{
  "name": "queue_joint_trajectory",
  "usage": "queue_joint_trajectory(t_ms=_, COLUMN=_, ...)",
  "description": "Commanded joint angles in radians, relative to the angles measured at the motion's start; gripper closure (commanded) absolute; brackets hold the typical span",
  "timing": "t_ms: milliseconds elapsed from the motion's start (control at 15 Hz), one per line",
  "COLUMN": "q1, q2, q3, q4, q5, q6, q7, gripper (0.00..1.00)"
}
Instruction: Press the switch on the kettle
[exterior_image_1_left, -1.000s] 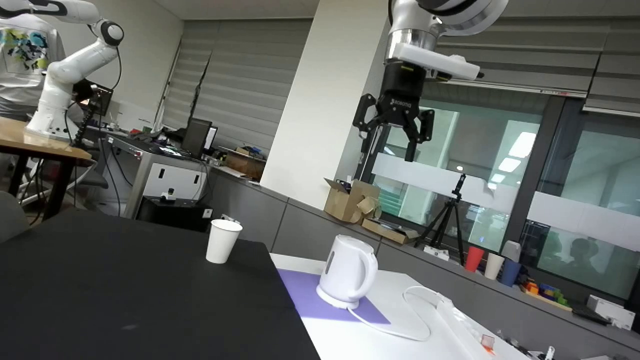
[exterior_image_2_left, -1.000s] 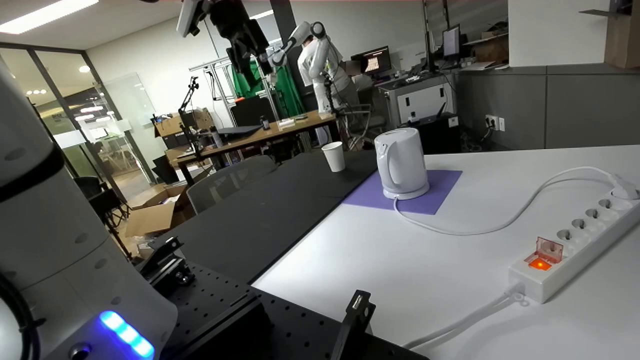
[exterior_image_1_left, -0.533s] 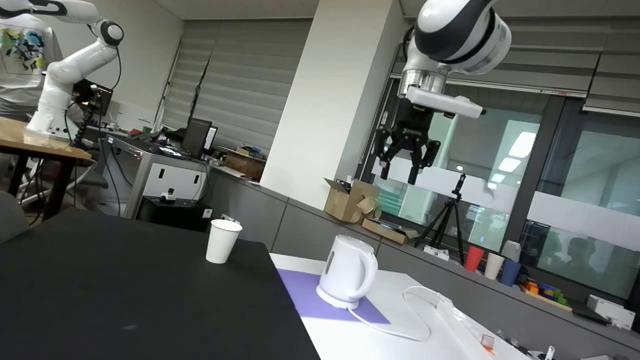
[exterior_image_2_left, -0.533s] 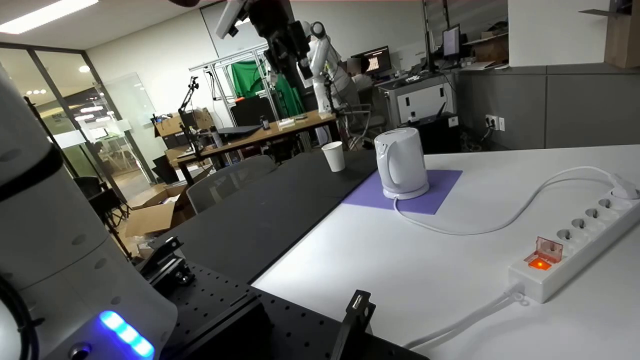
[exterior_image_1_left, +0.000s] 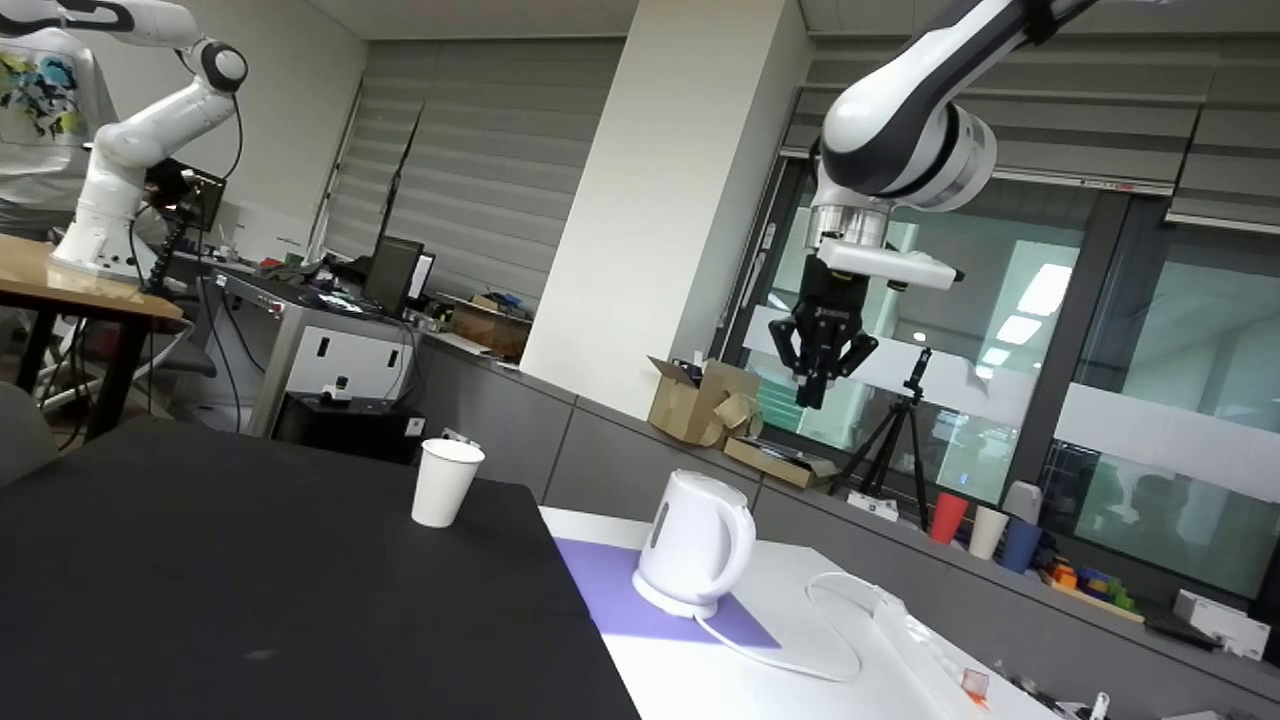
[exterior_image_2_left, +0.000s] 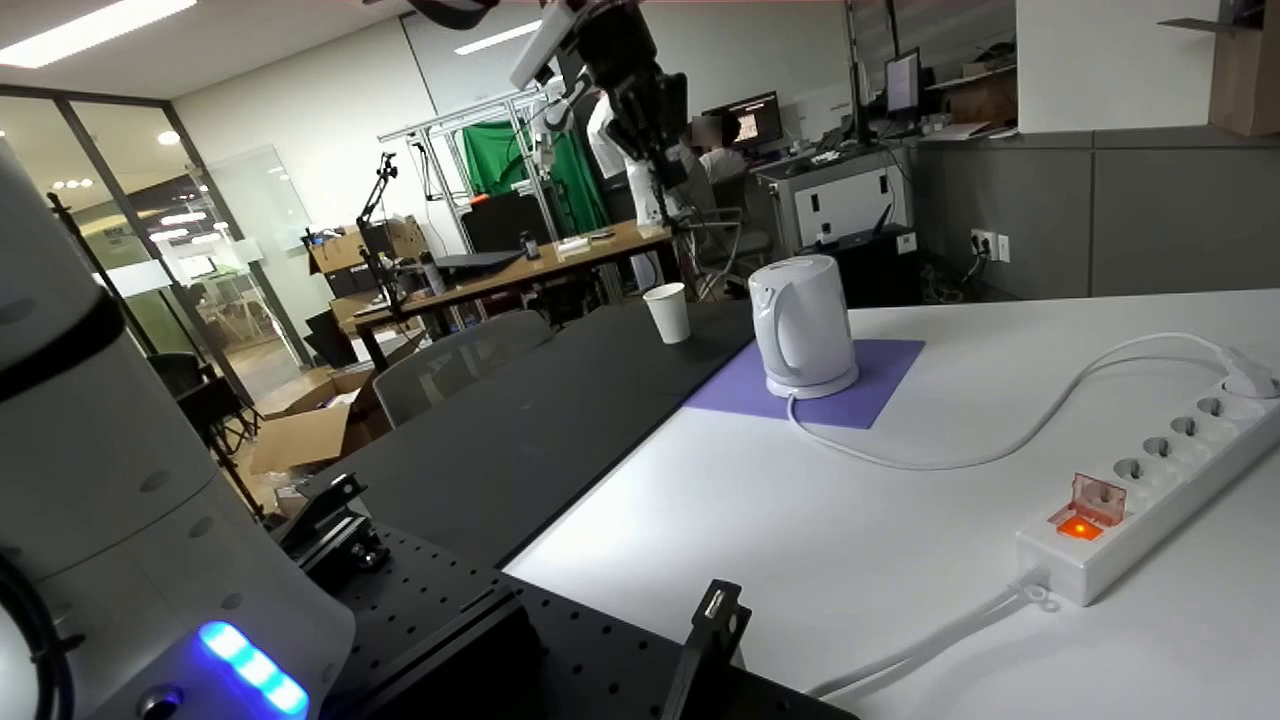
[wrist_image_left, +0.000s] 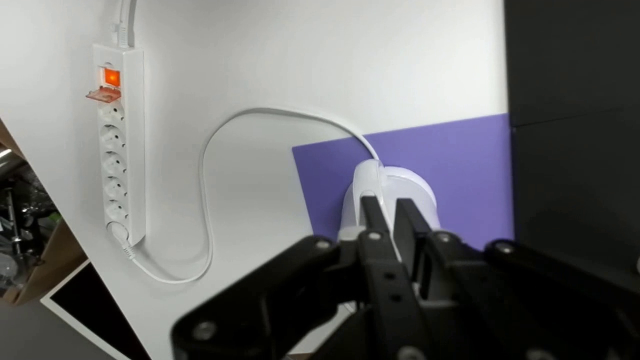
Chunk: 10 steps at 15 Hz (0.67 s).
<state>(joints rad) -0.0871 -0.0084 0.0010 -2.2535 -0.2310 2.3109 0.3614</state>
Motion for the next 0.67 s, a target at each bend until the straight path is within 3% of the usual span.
queue_joint_trajectory(t_ms=0, q1=-0.001, q2=0.117, q3=-0.043, q4=0.136, q5=0.048, q6=-0.058, q7=-0.03, gripper=1.0)
queue_joint_trajectory(t_ms=67, q1=0.014, q2=0.052, q3=-0.042, q4=0.05, q5=0.017, q6=-0.012, q7=-0.012, gripper=1.0)
queue_joint_trajectory(t_ms=600, q1=0.022, q2=0.073, q3=-0.05, q4=0.061, q5=0.019, q6=-0.009, q7=-0.018, gripper=0.99)
